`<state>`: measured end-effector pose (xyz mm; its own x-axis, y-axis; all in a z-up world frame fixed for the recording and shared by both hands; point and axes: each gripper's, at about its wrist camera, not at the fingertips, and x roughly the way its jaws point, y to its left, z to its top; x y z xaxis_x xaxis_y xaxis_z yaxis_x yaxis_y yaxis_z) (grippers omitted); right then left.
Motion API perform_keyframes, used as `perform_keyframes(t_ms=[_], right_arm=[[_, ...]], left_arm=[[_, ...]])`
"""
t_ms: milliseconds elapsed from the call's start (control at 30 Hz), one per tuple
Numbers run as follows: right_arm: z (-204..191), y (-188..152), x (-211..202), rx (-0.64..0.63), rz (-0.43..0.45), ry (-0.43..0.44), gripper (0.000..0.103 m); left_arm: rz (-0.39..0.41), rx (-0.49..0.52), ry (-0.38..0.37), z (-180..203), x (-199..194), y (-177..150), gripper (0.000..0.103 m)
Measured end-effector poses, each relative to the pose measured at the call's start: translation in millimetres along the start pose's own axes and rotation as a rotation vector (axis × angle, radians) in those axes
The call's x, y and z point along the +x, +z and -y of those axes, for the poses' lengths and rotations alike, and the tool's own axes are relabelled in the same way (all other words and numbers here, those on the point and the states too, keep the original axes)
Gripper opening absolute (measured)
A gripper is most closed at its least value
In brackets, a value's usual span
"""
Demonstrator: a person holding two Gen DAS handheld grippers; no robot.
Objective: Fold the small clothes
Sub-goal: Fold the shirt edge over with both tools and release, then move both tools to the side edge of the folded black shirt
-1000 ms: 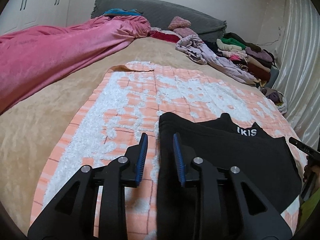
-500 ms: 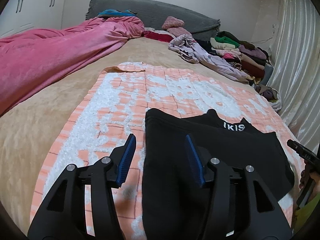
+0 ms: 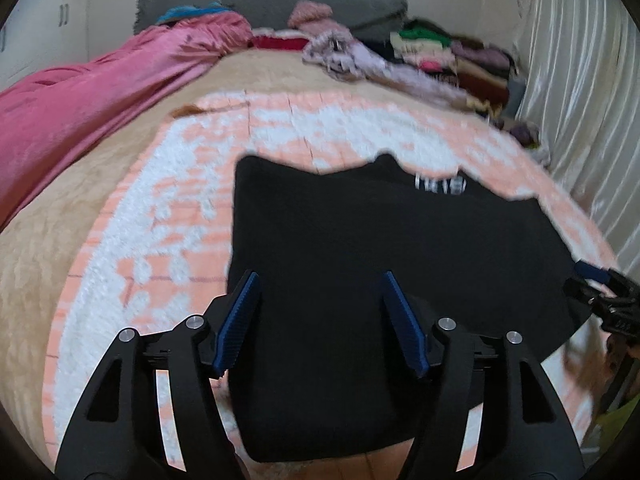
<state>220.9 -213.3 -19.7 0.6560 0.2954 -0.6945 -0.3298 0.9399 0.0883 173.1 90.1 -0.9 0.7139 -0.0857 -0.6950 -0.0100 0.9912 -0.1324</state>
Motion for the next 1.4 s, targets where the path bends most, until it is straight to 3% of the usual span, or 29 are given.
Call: perform_keyframes(t_ms=[100,267,433,567,600,633,800,1400], right_arm=[[2,-8,5,0.01,-0.023,-0.015,0.087],[2,-13,7,-0.003,-0.031,-0.038,0.087],[8,-11,-7,0.048,0.003,0.002,0.087],[5,-9,-21,0.044,0.035,0.021,0.088],[3,-9,-24,0.039,0.045,0.025,0.096],[1,-8,-27,0.037,0.055,0.027,0.097],[-12,-6,-40,0.02,0.085,0.047,0.097],[-115,-2,-34,-0.189,0.087,0.172,0.098]], left_arm=[[-0.054,-0.005,0.009,-2,12,-7,0.061],[-0.065,-0.042,-0.006,-10,14,-10,0.065],[-0.042,-0.042,-0.011,-7,3,-13,0.067],[-0.023,-0.048,0.002,-9,-7,-14,0.076],[-0.018,-0.052,0.002,-10,-9,-14,0.077],[-0.013,-0.057,0.002,-12,-12,-15,0.078],[0.018,-0.081,0.027,-20,-22,-15,0.093],[0.05,-0.126,0.088,-43,-37,-16,0.093]])
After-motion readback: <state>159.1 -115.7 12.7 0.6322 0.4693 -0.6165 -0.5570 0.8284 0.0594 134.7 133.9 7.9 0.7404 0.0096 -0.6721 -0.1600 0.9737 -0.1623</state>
